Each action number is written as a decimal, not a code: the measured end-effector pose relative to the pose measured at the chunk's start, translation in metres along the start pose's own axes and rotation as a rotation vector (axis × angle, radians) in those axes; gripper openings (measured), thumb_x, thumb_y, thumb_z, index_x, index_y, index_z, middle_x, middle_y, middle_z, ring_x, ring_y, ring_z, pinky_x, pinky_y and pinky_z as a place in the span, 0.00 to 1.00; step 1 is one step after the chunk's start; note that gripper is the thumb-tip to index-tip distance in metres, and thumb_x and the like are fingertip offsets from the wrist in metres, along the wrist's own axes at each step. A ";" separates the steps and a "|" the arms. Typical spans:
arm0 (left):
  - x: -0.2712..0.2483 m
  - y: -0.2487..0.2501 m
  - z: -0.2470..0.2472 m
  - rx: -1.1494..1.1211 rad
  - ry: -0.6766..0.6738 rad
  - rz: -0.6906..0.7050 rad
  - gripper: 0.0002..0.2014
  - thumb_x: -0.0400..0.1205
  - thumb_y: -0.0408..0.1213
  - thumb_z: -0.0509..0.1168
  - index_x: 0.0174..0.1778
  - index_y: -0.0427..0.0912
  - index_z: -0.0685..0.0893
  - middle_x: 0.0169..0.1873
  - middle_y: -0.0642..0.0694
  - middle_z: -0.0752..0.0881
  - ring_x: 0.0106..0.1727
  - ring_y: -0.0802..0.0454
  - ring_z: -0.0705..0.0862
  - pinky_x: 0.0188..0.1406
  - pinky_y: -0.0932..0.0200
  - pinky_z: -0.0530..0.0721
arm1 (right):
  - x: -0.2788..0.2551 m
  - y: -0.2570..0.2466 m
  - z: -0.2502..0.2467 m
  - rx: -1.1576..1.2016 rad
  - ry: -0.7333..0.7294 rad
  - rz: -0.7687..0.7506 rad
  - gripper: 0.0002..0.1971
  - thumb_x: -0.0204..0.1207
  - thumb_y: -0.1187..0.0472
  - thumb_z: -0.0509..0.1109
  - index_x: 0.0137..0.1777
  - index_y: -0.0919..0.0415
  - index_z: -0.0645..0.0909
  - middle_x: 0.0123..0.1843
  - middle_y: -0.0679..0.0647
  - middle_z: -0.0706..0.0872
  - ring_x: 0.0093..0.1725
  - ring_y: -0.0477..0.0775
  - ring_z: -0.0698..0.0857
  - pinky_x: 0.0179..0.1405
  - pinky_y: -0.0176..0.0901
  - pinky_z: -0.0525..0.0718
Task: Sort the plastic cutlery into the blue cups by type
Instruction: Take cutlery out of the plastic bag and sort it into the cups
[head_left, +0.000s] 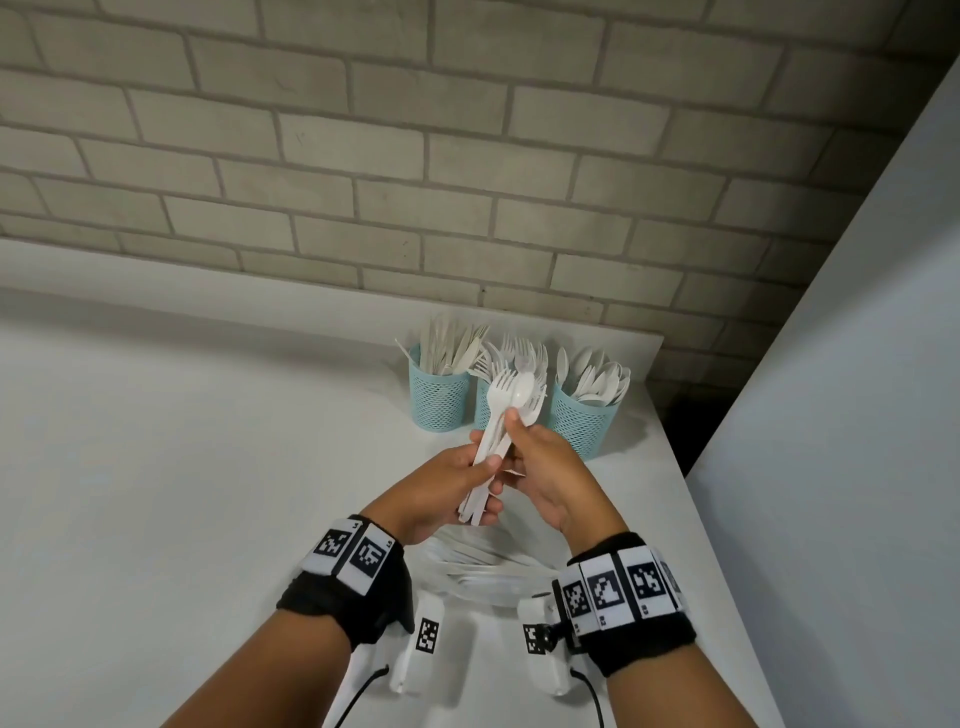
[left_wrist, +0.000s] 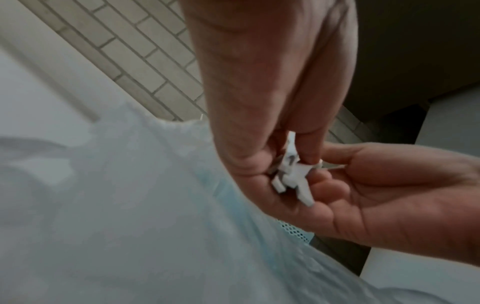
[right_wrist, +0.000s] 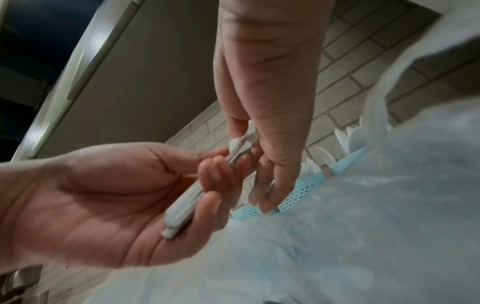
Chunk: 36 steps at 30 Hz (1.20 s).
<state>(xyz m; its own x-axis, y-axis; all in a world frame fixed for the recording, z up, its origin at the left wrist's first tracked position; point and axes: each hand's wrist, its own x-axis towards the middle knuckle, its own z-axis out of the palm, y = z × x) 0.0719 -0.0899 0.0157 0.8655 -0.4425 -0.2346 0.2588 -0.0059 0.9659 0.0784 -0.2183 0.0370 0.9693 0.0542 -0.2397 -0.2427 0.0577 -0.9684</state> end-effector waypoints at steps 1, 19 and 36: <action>0.001 -0.001 0.000 -0.021 0.011 -0.005 0.09 0.87 0.39 0.55 0.54 0.42 0.80 0.34 0.48 0.80 0.33 0.54 0.83 0.42 0.56 0.85 | 0.002 0.000 -0.001 0.032 0.032 -0.010 0.14 0.85 0.54 0.58 0.57 0.62 0.80 0.48 0.57 0.88 0.39 0.51 0.83 0.44 0.43 0.84; 0.006 -0.011 0.001 0.183 0.330 0.070 0.13 0.87 0.37 0.54 0.60 0.32 0.75 0.40 0.42 0.86 0.39 0.49 0.86 0.49 0.51 0.86 | 0.018 0.012 -0.001 -0.006 0.371 -0.179 0.06 0.84 0.65 0.57 0.53 0.63 0.75 0.35 0.56 0.85 0.34 0.51 0.85 0.34 0.42 0.85; 0.008 -0.015 0.009 0.610 0.458 0.225 0.15 0.86 0.42 0.55 0.67 0.42 0.70 0.56 0.48 0.82 0.54 0.51 0.82 0.52 0.56 0.80 | 0.021 0.017 0.022 0.000 0.264 -0.287 0.29 0.74 0.65 0.73 0.72 0.61 0.65 0.52 0.48 0.84 0.50 0.43 0.85 0.51 0.39 0.85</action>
<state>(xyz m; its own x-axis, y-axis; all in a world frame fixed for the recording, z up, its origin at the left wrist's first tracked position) 0.0711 -0.1015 0.0007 0.9936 -0.0800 0.0800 -0.1097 -0.5091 0.8537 0.0942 -0.1938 0.0170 0.9744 -0.2225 0.0318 0.0402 0.0336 -0.9986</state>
